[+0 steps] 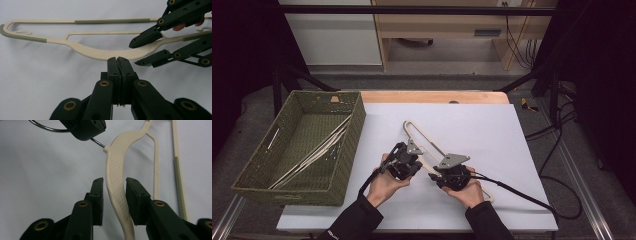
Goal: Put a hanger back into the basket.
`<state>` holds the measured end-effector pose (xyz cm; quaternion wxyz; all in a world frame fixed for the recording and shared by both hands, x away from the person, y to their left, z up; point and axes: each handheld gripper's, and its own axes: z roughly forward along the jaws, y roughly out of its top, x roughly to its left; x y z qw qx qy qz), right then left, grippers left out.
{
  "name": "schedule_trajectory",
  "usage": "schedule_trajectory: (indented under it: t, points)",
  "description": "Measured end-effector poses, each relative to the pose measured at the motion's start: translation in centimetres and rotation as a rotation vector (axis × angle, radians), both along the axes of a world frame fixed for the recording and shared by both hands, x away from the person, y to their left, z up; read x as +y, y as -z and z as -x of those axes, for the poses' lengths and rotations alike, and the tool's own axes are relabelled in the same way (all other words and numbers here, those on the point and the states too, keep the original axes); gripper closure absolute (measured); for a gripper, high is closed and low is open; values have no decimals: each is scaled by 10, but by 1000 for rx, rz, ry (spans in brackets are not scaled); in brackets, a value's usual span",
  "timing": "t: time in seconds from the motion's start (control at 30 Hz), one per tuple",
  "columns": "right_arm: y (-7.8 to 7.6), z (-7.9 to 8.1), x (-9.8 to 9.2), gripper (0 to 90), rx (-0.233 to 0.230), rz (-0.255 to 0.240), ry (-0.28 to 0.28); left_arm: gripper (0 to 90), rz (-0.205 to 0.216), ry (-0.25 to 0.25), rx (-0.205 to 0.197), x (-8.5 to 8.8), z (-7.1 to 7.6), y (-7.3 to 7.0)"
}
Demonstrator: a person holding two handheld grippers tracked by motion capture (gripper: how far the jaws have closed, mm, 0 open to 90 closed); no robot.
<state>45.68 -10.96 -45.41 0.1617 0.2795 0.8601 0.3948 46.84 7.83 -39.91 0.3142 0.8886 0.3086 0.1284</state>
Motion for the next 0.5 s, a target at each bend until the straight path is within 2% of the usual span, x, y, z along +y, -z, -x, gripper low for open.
schedule_trajectory:
  t: [0.07, 0.2, 0.27, 0.3, 0.37, 0.4, 0.5]
  points:
    - [0, 0, 0, 718, -7, 10, -5, 887, -1, 2, 7, 0, 1, 0]
    - [0, 1, 0, 729, -21, 22, -16, 884, 24, -1, 0, 3, 1, 0]
    - [-1, 1, -1, 734, -30, 23, -24, 878, 52, 1, 1, 5, 1, -1]
    - [-1, 2, -1, 737, -36, 23, -16, 862, 76, 17, 3, 8, 0, -4]
    - [-2, 2, -2, 742, -46, 27, -29, 724, 137, 25, -15, 14, 2, -12]
    - [-3, 2, -3, 743, -50, 31, -34, 660, 170, 31, -43, 20, 3, -18]
    - [-5, 2, -4, 751, -57, 36, -36, 481, 234, 26, -109, 34, 7, -32]
